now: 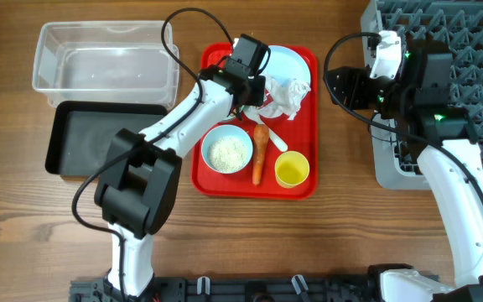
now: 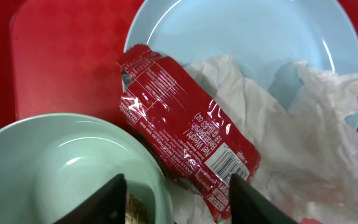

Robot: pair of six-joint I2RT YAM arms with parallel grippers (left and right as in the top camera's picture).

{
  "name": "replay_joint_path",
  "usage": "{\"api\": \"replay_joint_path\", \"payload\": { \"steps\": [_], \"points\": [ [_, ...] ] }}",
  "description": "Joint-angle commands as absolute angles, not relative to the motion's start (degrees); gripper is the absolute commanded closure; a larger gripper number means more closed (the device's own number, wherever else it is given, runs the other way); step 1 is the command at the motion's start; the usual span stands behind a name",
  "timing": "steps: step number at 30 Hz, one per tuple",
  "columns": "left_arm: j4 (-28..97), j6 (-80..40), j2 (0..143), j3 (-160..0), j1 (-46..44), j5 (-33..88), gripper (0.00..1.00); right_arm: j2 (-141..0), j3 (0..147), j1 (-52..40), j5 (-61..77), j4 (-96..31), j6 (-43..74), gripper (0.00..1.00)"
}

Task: Sort waste into correct bins and load items into the dishwasher rack
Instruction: 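Reach the left gripper to the mint bowl and grasp its rim, then carry the mint bowl left and tip the mushroom into the black tray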

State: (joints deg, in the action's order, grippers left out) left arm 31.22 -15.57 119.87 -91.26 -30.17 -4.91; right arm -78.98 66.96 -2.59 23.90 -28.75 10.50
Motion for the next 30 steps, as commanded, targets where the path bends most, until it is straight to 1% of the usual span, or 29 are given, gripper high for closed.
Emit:
{"api": "replay_joint_path", "payload": {
  "steps": [1, 8, 9, 10, 13, 15, 20, 22, 30],
  "points": [
    [31.2, -15.5, 122.8, -91.9, -30.2, -5.9, 0.55, -79.0, 68.1, -2.7, 23.0, -29.0, 10.5, 0.29],
    [31.7, -16.1, 123.5, -91.9, -30.2, -5.9, 0.57, -79.0, 68.1, -2.7, 22.6, -29.3, 10.5, 0.33],
    [31.9, -16.1, 123.5, -91.9, -30.2, -5.9, 0.59, -79.0, 68.1, -2.7, 22.6, -29.3, 10.5, 0.33],
    [31.9, -16.1, 123.5, -91.9, -30.2, -5.9, 0.63, -79.0, 68.1, -2.7, 22.6, -29.3, 10.5, 0.33],
    [31.9, -16.9, 123.5, -91.9, -30.2, -5.9, 0.82, -79.0, 68.1, -2.7, 22.2, -29.3, 10.5, 0.34],
    [31.9, -17.2, 123.5, -91.9, -30.2, -5.9, 0.89, -79.0, 68.1, -2.7, 22.2, -29.3, 10.5, 0.34],
    [31.9, -17.2, 123.4, -91.9, -30.2, -5.9, 0.92, -79.0, 68.1, -2.7, 22.2, -29.3, 10.5, 0.34],
    [32.4, -17.2, 122.3, -91.9, -30.2, -5.9, 0.96, -79.0, 68.1, -2.7, 22.2, -29.3, 10.5, 0.34],
    [33.9, -17.2, 114.6, -92.0, -30.3, -5.9, 0.96, -79.0, 68.1, -2.7, 22.2, -29.3, 10.5, 0.35]
  ]
}}
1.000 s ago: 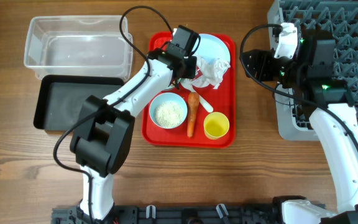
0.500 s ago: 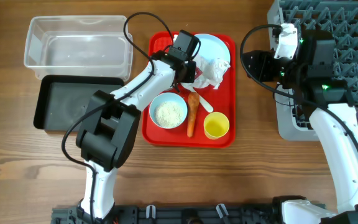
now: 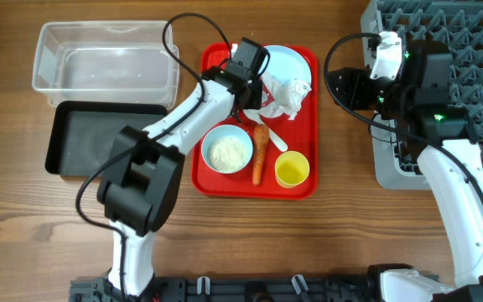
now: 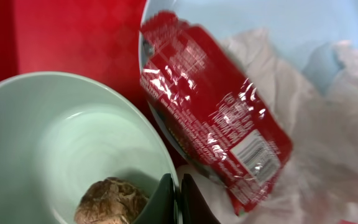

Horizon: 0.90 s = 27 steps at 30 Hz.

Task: Sort waste into correct bins and load items into the dishwasher rack
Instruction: 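Carry the mint bowl left and tip the mushroom into the black tray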

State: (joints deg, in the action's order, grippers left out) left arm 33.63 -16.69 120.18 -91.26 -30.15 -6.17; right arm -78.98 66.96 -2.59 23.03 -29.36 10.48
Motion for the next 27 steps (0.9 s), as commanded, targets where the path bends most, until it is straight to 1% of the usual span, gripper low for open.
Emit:
{"api": "replay_joint_path", "payload": {
  "steps": [1, 10, 17, 20, 23, 27],
  "points": [
    [34.2, -17.2, 113.7, -92.0, -30.3, -5.9, 0.96, -79.0, 68.1, -2.7, 22.2, -29.2, 10.5, 0.35],
    [39.9, -18.1, 107.2, -92.0, -30.3, -5.9, 0.96, -79.0, 68.1, -2.7, 22.2, -29.2, 10.5, 0.36],
    [50.3, -21.1, 99.4, -92.0, -29.3, -5.8, 0.96, -79.0, 68.1, -2.7, 21.7, -29.5, 10.5, 0.35],
    [56.6, -23.3, 94.7, -91.9, -27.8, -5.4, 0.96, -79.0, 68.1, -2.7, 21.7, -29.5, 10.7, 0.35],
    [61.9, -23.9, 91.2, -91.9, -25.5, -2.2, 0.96, -79.0, 68.1, -2.7, 21.7, -29.6, 10.7, 0.35],
    [69.8, -24.7, 88.4, -91.9, -19.7, 2.0, 0.96, -79.0, 68.1, -2.7, 21.6, -30.2, 10.6, 0.36]
  ]
}}
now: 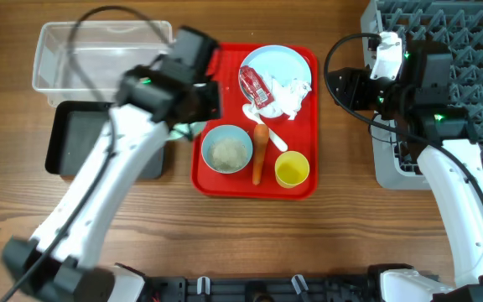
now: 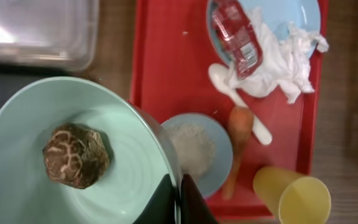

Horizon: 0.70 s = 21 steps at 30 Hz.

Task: Sort waste into correct bins and load items into the dishwasher rack
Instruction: 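Carry the mint bowl left and tip the mushroom into the black tray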

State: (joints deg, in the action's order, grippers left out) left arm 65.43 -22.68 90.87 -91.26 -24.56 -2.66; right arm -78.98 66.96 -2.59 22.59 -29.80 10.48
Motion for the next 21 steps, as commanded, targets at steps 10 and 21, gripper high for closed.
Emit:
{"api": "replay_joint_path", "payload": {
  "steps": [10, 21],
  "points": [
    [71.7, -13.3, 88.2, -83.4, 1.8, 21.7, 0.96, -79.0, 67.9, -2.7, 20.5, -31.6, 10.7, 0.35],
    [53.9, -4.4, 88.3, -68.5, 22.9, 47.8, 0.96, -79.0, 67.9, -2.7, 20.3, -31.8, 10.5, 0.35]
  ]
}}
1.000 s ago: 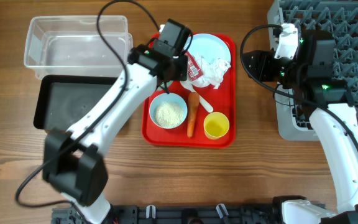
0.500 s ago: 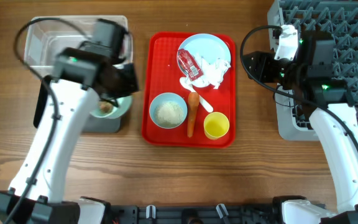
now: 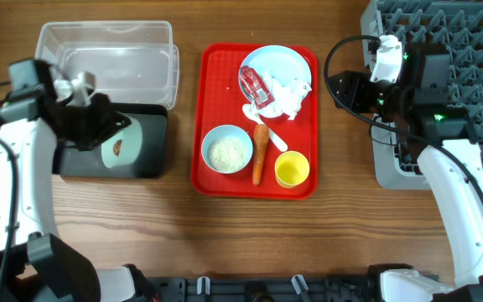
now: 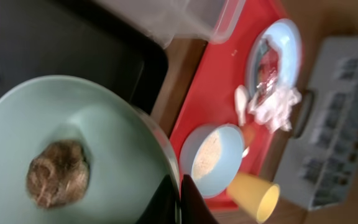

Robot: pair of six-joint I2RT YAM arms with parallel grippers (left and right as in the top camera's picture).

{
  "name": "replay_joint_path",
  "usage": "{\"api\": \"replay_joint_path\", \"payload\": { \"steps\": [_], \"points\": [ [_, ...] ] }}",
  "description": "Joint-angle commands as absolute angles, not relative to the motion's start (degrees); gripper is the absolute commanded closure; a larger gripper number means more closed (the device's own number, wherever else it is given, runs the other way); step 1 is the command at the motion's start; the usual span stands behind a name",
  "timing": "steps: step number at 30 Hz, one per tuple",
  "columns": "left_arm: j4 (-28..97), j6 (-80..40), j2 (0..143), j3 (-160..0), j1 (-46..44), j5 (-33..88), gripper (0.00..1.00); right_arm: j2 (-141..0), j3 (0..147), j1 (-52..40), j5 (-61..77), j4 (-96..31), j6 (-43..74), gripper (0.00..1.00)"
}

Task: Sort waste into correct bins and load items into the dishwasher rack
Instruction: 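Carry the mint bowl left and tip the mushroom into the black tray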

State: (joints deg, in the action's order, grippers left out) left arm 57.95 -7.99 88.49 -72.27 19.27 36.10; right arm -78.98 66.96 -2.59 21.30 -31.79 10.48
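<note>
My left gripper (image 4: 179, 194) is shut on the rim of a mint-green bowl (image 4: 104, 143) with a brown food lump (image 4: 58, 171) inside. In the overhead view the bowl (image 3: 124, 144) is tilted over the black bin (image 3: 74, 159), held by the left gripper (image 3: 106, 132). On the red tray (image 3: 216, 180) lie a light blue plate (image 3: 288, 59), a red wrapper (image 3: 252, 84), a crumpled white napkin (image 3: 290, 94), a white spoon (image 3: 268, 134), a carrot (image 3: 259, 155), a blue bowl of rice (image 3: 227, 153) and a yellow cup (image 3: 292, 169). My right gripper (image 3: 344, 89) hovers between tray and rack.
A clear plastic bin (image 3: 107, 54) stands behind the black bin at the far left. The grey dishwasher rack (image 3: 443, 50) fills the far right corner. Bare wooden table (image 3: 225, 243) runs along the front.
My left gripper has moved left with the mint-green bowl, from just left of the tray to above the black bin, and the bowl is now tilted. The right arm has not moved.
At first my left gripper was open over the mint bowl's rim beside the red wrapper at the tray's back. Then it was shut on the rim. Later the bowl was off the tray, left of it, and now it hangs over the black bin.
</note>
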Motion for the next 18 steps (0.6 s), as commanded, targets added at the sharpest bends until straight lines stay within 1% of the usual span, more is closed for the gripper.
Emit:
{"api": "replay_joint_path", "payload": {
  "steps": [1, 8, 11, 14, 18],
  "points": [
    [51.9, -3.8, 88.3, -67.2, 23.7, 49.3, 0.96, -79.0, 67.9, -2.7, 20.0, -31.9, 10.5, 0.35],
    [41.6, -3.2, 89.5, -59.4, 24.9, 56.2, 0.96, -79.0, 67.9, -2.7, 19.0, -32.8, 10.5, 0.35],
    [40.8, -3.0, 91.3, -58.3, 25.4, 59.6, 0.96, -79.0, 67.9, -2.7, 19.0, -33.2, 10.5, 0.35],
    [40.3, 0.8, 92.2, -58.3, 26.9, 65.3, 0.96, -79.0, 67.9, -2.7, 19.0, -33.6, 10.4, 0.35],
    [39.4, -1.2, 93.1, -58.3, 30.4, 74.7, 0.96, -79.0, 67.9, -2.7, 17.6, -33.8, 10.4, 0.35]
  ]
}}
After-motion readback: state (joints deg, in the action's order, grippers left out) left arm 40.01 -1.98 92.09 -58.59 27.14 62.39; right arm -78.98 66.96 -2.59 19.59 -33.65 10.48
